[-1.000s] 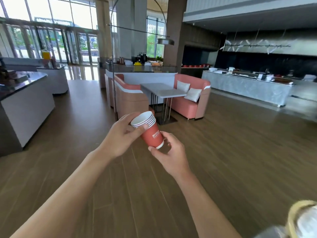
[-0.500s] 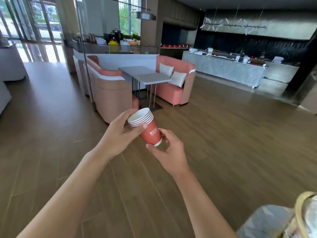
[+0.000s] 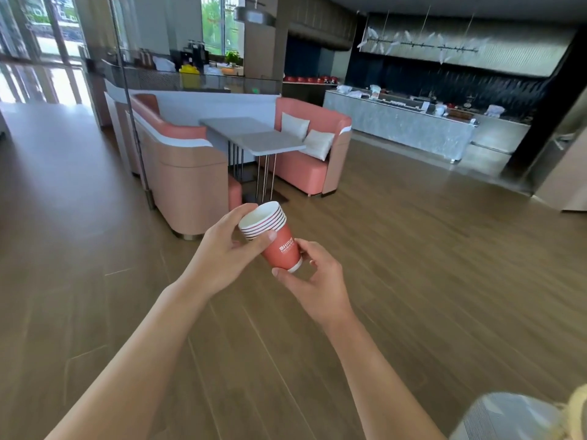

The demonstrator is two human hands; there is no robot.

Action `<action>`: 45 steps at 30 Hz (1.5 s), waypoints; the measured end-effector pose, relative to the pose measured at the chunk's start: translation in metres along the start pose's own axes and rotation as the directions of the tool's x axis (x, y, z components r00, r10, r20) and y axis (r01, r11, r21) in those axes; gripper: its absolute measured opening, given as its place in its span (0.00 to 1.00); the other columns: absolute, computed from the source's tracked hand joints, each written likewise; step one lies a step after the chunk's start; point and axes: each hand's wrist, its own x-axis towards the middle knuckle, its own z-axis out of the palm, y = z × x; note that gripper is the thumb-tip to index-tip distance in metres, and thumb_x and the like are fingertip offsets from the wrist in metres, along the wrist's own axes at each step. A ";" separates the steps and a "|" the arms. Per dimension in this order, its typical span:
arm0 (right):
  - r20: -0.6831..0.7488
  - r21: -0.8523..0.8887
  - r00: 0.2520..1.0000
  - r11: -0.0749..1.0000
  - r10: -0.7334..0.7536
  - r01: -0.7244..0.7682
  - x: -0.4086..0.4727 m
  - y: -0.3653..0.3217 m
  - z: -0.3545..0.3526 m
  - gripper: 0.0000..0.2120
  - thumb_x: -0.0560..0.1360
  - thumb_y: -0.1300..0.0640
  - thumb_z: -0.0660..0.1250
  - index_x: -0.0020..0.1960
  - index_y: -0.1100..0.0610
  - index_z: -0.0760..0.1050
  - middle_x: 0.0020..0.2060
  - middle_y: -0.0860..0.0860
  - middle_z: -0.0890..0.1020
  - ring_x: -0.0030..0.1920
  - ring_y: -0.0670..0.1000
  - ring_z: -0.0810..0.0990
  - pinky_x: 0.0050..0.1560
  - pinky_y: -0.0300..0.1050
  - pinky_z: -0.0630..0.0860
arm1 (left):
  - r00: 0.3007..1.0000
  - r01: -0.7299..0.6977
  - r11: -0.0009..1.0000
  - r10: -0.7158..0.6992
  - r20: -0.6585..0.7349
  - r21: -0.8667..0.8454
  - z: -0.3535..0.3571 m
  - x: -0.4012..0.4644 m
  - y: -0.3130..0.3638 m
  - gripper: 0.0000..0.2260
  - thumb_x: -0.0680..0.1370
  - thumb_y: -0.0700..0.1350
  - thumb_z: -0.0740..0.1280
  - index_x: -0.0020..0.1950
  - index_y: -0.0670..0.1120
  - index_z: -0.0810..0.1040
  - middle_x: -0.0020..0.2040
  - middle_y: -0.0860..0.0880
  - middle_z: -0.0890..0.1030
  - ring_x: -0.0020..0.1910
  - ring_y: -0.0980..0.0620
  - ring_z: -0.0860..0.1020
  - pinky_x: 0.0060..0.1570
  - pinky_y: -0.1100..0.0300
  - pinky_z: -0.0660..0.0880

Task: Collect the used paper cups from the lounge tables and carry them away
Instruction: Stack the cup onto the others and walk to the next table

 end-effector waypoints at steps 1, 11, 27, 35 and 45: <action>-0.012 0.006 1.000 1.000 -0.004 0.005 0.010 0.011 -0.004 0.23 0.69 0.50 0.82 0.62 0.47 0.81 0.53 0.41 0.83 0.55 0.47 0.81 0.54 0.28 0.71 | 1.000 -0.003 1.000 0.003 0.007 0.003 0.010 0.013 -0.004 0.28 0.76 0.64 0.75 0.73 0.56 0.77 0.65 0.56 0.82 0.62 0.52 0.82 0.63 0.43 0.79; -0.051 0.034 0.999 0.999 0.004 -0.002 0.129 0.135 -0.086 0.22 0.70 0.52 0.82 0.62 0.49 0.81 0.52 0.43 0.84 0.52 0.48 0.82 0.53 0.30 0.71 | 0.999 0.013 1.000 -0.012 0.047 -0.020 0.137 0.169 -0.027 0.28 0.75 0.62 0.75 0.73 0.56 0.76 0.64 0.57 0.83 0.62 0.56 0.82 0.61 0.55 0.80; -0.298 -0.145 0.932 0.956 0.205 -0.256 0.217 0.280 -0.196 0.25 0.70 0.49 0.82 0.65 0.50 0.81 0.54 0.41 0.85 0.55 0.46 0.82 0.55 0.30 0.71 | 0.953 -0.060 0.991 0.092 0.290 -0.117 0.328 0.354 -0.068 0.25 0.75 0.60 0.76 0.70 0.59 0.77 0.63 0.63 0.81 0.62 0.59 0.81 0.60 0.59 0.77; -0.494 -0.247 0.820 0.858 0.289 -0.451 0.276 0.314 -0.219 0.26 0.69 0.50 0.80 0.66 0.50 0.80 0.55 0.42 0.84 0.56 0.43 0.81 0.56 0.28 0.70 | 0.824 -0.049 0.947 0.218 0.523 -0.317 0.392 0.461 -0.085 0.20 0.77 0.54 0.78 0.67 0.62 0.77 0.62 0.64 0.82 0.57 0.60 0.83 0.47 0.71 0.76; -0.710 -0.271 0.637 0.720 0.299 -0.639 0.301 0.339 -0.242 0.26 0.68 0.51 0.80 0.65 0.48 0.79 0.55 0.39 0.83 0.56 0.41 0.80 0.55 0.26 0.69 | 0.632 0.055 0.886 0.327 0.703 -0.461 0.463 0.528 -0.087 0.22 0.73 0.59 0.77 0.65 0.66 0.77 0.61 0.64 0.82 0.56 0.60 0.84 0.49 0.65 0.79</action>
